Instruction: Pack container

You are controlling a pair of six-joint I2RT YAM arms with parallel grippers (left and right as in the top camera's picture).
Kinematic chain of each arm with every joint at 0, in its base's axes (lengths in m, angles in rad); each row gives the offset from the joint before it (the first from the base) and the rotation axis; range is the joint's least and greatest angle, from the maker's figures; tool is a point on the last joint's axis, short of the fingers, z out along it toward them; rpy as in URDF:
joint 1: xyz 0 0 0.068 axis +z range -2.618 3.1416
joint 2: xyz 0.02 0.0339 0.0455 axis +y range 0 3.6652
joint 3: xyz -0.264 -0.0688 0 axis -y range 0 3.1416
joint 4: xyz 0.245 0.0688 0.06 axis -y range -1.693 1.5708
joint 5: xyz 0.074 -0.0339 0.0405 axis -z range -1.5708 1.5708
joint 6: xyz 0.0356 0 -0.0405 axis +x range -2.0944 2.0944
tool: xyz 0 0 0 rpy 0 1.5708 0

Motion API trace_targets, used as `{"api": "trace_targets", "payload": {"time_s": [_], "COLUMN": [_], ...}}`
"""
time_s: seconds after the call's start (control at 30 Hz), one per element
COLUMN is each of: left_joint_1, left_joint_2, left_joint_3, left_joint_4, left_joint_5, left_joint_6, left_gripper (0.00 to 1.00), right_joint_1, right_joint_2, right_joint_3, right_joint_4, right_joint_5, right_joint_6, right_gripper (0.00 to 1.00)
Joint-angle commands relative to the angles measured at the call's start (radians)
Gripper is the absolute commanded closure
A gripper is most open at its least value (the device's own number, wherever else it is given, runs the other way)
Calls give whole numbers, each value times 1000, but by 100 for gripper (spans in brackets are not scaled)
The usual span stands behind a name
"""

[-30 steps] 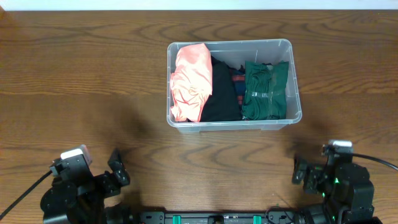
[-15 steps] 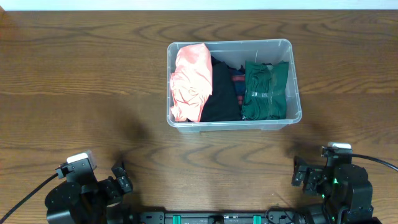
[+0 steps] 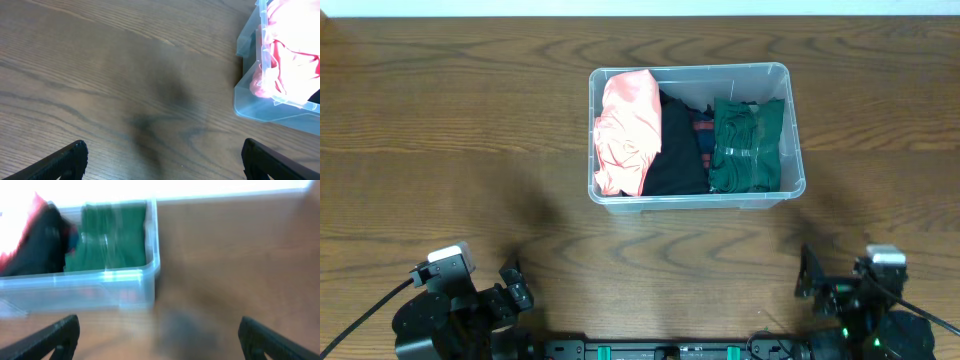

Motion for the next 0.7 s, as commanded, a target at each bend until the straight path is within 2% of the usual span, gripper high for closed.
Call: {"api": "trace_targets", "payload": {"time_s": [0.0, 0.1, 0.27, 0.33, 0.43, 0.67], "left_joint_1": [3, 3, 3, 3, 3, 3], "left_joint_2": [-2, -2, -2, -2, -2, -2], "left_joint_3": [-1, -1, -1, -1, -1, -1], "left_joint_4": [-2, -2, -2, -2, -2, -2], "left_joint_5": [2, 2, 2, 2, 3, 3], "left_joint_6": [16, 16, 16, 16, 16, 15], "left_gripper": [2, 2, 2, 2, 2, 2], "right_joint_1": [-6, -6, -6, -6, -5, -5], "right_joint_2": [-11, -10, -11, -11, -8, -4], "right_joint_3": [-100, -242, -444, -508, -533, -534], "right_joint_4": [167, 427, 766, 851, 789, 793], "right_joint_5": [-5, -5, -20, -55, -65, -65], "right_joint_6": [-171, -242, -243, -239, -240, -240], "right_gripper": [1, 1, 1, 1, 1, 1]}}
